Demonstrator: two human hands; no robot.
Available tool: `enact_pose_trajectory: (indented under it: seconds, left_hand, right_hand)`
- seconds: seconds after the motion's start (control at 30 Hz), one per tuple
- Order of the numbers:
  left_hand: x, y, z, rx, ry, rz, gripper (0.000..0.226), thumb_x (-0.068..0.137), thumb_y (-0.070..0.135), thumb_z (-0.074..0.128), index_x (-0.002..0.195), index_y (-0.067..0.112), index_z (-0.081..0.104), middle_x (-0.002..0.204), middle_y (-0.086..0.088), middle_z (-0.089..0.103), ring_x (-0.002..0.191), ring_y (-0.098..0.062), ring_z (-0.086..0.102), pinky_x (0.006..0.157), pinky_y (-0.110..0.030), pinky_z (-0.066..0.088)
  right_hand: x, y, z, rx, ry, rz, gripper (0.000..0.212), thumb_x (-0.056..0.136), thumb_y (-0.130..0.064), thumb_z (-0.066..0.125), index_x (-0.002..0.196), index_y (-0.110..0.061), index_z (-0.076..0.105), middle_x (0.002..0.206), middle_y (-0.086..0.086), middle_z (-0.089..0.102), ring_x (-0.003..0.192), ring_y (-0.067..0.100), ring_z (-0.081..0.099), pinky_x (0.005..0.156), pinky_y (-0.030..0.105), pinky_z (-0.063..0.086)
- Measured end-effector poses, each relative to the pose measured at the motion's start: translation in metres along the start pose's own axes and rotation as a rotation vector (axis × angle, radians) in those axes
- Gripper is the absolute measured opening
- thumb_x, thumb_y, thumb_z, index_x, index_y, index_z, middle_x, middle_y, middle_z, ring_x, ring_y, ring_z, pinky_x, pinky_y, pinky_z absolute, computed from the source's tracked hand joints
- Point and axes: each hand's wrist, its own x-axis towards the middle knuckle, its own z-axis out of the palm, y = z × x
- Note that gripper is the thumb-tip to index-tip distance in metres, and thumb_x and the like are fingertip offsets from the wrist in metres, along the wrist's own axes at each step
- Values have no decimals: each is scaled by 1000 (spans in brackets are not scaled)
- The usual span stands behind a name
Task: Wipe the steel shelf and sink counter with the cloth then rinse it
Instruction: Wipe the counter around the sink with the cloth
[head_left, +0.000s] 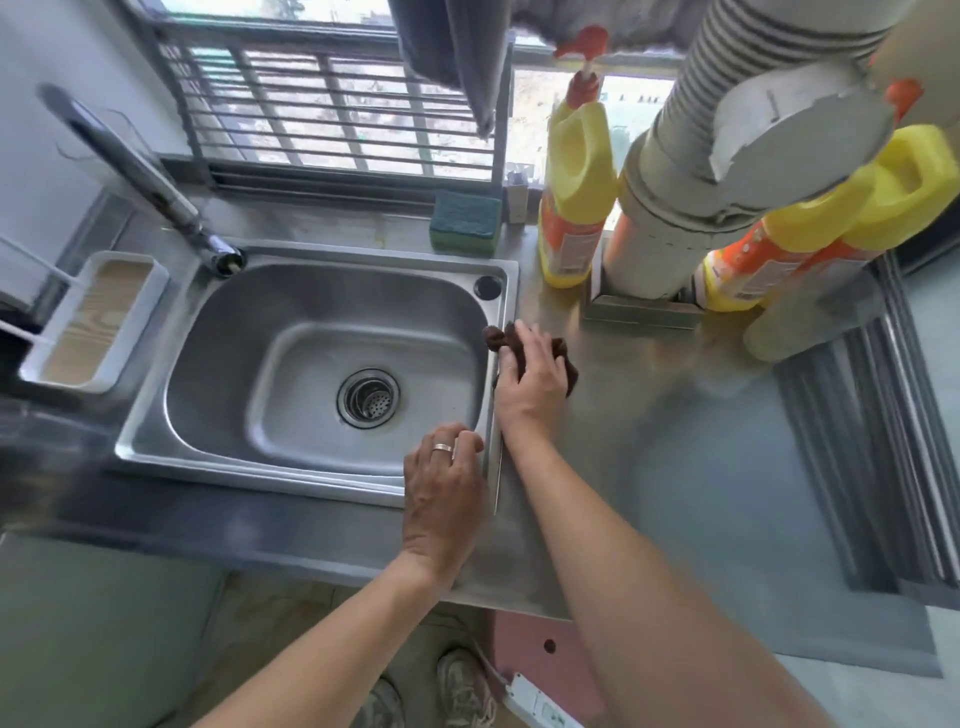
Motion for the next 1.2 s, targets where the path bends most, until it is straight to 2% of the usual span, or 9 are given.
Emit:
enact_pose_trajectory:
  seconds: [0.1,0.2,0.47,0.6,0.8,0.93,1.07,1.13,1.2]
  left_hand:
    - [1,-4,-4,-18,-5,-12,18,84,14,48,95,20,60,107,-2,62,99,-25,58,84,-36,42]
    - [3,-5,-12,-20,-24,-26,25,85,19,40,94,18,63,107,-4,64,99,-27,60,85,-39,46]
    - [4,-7,-12,-42,-57,-35,26,84,15,41,98,17,62,109,-4,62,103,-25,57,87,-37,43]
    - [-1,-3,-5,-50,-39,-32,13,88,18,50,98,19,59,108,-2,61,101,-24,56,86,-35,40]
    - [-14,12,-4,-80,-94,13,16,88,19,41,93,20,56,105,1,58,97,-21,54,83,-32,39]
    - [-26,23,-1,-129,-141,106,22,83,11,39,90,17,59,107,-1,57,101,-25,54,87,-36,43]
    - [-35,37,5,-132,-144,122,22,80,6,40,89,17,57,105,0,54,99,-22,50,86,-32,37]
    - [-41,44,9,-119,-139,125,21,82,5,43,90,18,57,107,1,53,100,-20,48,88,-31,35]
    - [-46,50,12,-106,-156,122,26,77,-2,52,92,18,56,109,1,52,104,-21,49,93,-31,34]
  right_hand:
    - [14,0,7,-126,-137,-50,39,98,-18,58,137,-22,62,157,5,45,151,22,32,125,40,16]
    - [11,4,3,-165,-199,-121,39,98,-16,59,136,-23,64,160,5,41,153,22,28,126,41,14]
    - [-39,17,-20,-140,-241,-267,34,95,-9,63,129,-14,67,153,10,49,147,27,40,121,47,29]
    - [-74,34,-38,-127,-284,-352,33,92,-9,63,123,-15,69,151,8,52,145,22,44,120,48,32]
    - [-113,62,-72,-127,-294,-407,25,82,-9,59,103,-12,72,144,2,59,143,12,45,117,48,36]
    - [-113,87,-117,-130,-170,-340,27,82,-1,63,105,-9,73,141,5,61,135,18,55,113,44,43]
    - [-95,117,-177,-215,167,-144,32,89,-14,54,116,-7,71,139,12,62,126,28,60,109,36,44]
    - [-92,137,-203,-313,266,-66,32,91,-10,56,120,-5,68,141,15,59,128,35,57,110,43,44]
    - [-96,149,-217,-427,258,37,34,90,-4,61,124,-5,66,144,16,56,133,39,51,111,56,40]
